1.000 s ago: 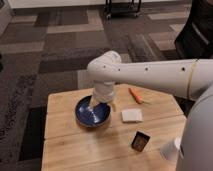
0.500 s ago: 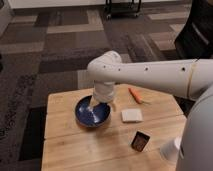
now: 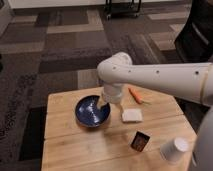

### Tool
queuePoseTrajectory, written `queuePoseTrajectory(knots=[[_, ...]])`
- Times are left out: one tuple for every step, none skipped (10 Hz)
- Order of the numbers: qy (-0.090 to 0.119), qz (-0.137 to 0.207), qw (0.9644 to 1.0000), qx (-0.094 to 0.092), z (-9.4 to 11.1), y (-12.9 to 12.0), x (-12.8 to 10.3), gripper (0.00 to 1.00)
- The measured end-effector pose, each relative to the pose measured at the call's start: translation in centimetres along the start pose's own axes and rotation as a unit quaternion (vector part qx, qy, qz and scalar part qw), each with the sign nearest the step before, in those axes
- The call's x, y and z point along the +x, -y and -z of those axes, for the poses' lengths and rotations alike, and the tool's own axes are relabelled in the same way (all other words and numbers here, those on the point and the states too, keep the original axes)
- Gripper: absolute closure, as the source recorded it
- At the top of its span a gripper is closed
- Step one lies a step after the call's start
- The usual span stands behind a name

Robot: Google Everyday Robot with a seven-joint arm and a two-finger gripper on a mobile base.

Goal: Place the ceramic cup over the eraser

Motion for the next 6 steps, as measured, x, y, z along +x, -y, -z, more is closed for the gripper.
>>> queuePoseTrajectory(knots=[[0.001,-0.032,0.9995,-0.001,0.3,2.6,-0.1,0.35],[0.002,-0.075,0.9972,0.000,0.9,6.4,-0.3,0.35],[-0.001,-0.107,0.9942,0.013,1.8,9.9,-0.2,0.35],[-0.001,-0.119,0.9926,0.022,2.4,11.4,-0.1,0.35],[-0.003,-0.143,0.9887,0.045,3.9,14.1,0.6,0.35],[-0.005,-0.166,0.9844,0.058,4.6,15.9,1.6,0.35]])
